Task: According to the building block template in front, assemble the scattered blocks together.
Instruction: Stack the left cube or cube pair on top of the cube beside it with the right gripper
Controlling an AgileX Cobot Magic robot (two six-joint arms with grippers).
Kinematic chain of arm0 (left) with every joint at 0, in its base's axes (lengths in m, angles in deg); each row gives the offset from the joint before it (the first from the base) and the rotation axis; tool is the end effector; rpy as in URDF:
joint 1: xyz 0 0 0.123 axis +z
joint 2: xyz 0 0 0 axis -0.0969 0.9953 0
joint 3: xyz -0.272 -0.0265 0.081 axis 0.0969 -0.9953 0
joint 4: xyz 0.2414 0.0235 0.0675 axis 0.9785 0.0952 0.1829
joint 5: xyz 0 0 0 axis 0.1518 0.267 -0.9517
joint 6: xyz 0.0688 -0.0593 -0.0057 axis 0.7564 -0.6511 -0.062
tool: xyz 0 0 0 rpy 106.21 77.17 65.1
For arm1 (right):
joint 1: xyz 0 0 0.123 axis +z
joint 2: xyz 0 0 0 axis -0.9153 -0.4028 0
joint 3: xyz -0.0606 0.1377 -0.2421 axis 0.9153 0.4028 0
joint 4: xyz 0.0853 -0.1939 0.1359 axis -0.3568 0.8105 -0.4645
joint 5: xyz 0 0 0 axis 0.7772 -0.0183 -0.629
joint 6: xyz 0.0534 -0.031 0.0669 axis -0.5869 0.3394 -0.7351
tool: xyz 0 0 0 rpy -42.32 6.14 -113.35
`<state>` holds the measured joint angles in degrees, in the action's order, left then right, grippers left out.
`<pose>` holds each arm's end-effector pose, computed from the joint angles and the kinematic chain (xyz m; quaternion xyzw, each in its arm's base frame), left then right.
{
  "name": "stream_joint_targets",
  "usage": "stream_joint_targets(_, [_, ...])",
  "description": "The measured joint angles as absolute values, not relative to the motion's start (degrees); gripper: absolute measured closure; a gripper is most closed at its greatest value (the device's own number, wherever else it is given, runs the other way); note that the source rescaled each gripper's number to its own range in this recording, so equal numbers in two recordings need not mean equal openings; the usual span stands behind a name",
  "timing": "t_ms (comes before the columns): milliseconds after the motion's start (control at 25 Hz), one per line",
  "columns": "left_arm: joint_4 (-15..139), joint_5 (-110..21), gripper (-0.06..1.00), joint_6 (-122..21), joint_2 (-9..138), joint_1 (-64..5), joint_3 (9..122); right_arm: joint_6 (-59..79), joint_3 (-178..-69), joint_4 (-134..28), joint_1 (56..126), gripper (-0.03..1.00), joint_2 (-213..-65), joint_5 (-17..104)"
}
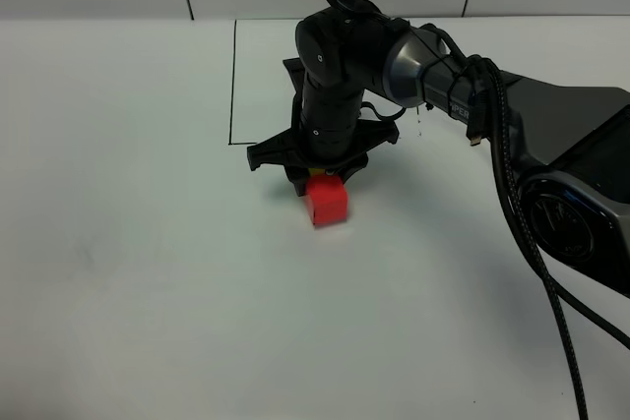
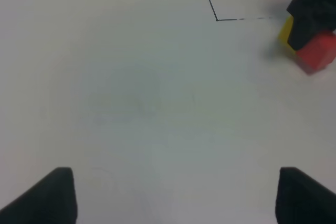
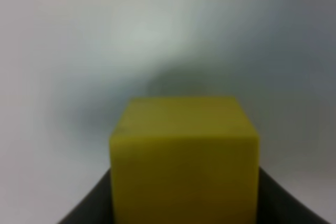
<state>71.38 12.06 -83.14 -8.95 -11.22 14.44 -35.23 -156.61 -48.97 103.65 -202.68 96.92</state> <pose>-0.0058 -0.0051 0.2785 0.0554 0.8471 -0.0540 0.5258 0.3870 0.3025 0.1403 -0.1178 0.9895 0.0650 0.0531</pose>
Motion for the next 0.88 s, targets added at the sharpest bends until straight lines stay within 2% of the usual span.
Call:
stream_joint_targets(400, [71.38,12.06,0.31,-83.14,-8.95,-11.22,14.44,-48.85,-156.61,-46.51,103.65,0.97,-202.98,94.73])
stream_joint_targets(880, [71.38,12.06,0.31,-83.14,-8.95,-11.22,14.44,-49.85,-156.61,-44.95,103.65,0.97,-204.29,93.61])
